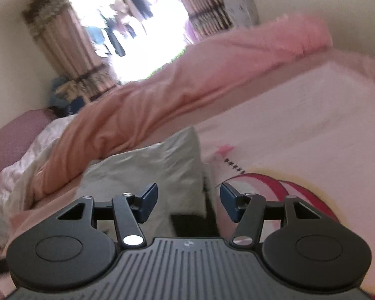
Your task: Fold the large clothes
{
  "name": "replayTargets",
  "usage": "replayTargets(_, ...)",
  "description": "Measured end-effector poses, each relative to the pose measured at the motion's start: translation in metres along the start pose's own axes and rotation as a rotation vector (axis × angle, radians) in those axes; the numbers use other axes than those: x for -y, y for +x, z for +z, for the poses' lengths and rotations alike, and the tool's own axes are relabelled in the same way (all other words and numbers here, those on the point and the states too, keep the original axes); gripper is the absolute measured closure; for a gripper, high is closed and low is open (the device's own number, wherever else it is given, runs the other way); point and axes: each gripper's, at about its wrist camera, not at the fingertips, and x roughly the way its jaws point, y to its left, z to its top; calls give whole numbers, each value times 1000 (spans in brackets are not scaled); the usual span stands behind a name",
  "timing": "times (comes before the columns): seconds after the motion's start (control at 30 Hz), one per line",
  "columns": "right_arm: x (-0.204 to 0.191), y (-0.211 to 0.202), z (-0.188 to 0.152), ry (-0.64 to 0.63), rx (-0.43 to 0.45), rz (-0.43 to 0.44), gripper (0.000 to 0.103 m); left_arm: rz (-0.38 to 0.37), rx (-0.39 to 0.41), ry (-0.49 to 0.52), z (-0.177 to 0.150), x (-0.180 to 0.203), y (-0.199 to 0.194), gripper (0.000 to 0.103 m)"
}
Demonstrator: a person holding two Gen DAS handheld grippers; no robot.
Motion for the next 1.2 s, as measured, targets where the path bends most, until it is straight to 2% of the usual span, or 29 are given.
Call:
replayTargets(0.1,4,26,3,34,-33,2,36,20,-25,18,-6,2,14,52)
replayTargets(0.13,4,33,2,44,-48,13,49,33,-18,42,-7,5,15,51)
replayTargets(0.17,4,39,2,50,-69,26,70,46,-13,67,-8,8,17,51)
replayTargets(0.2,2,42,1,52,-89,43,98,52,-15,76,-8,9,19,51)
replayTargets(0.23,-1,40,2,43,-82,64,98,55,-17,83,-7,10,21,51)
replayTargets(0.33,-5,30,5,38,3,46,99,48,-18,61,-3,4,25,51)
replayTargets(0.43,6,57,-5,52,-70,-39,99,55,-19,69,-7,2,36,49)
replayTargets(0.5,14,68,-14,71,-93,-45,99,83,-18,132,-12,9,40,49)
replayTargets(0.57,15,63,-14,83,-94,-44,96,100,-25,152,-13,12,43,49)
replayTargets(0.6,13,60,-13,72,-95,-55,88,99,-25,149,-11,11,42,49)
replayTargets(0.63,11,54,-10,64,-88,-72,73,96,-20,140,-11,10,39,49)
replayTargets(0.7,8,27,-9,39,-71,-87,64,87,-9,114,-13,7,23,53)
replayTargets(0.77,11,-11,-16,10,-28,-40,50,72,9,111,-26,4,-2,53)
replayTargets(0.8,14,-33,-26,3,-14,-14,35,60,12,111,-37,3,-17,53)
replayTargets(0.83,19,-51,-36,6,-6,-8,29,57,8,108,-49,1,-31,53)
replayTargets(0.9,33,-82,-61,12,-10,-23,29,73,-5,105,-74,0,-53,53)
replayTargets(1.0,58,-112,-92,87,-20,-23,31,88,-19,114,-106,5,-80,53)
replayTargets(1.1,70,-117,-110,156,-60,29,32,112,7,117,-124,11,-96,53)
replayTargets(1.13,70,-115,-114,171,-78,29,37,120,8,111,-126,13,-98,53)
replayTargets(1.2,66,-111,-119,183,-95,38,39,150,19,119,-130,17,-101,53)
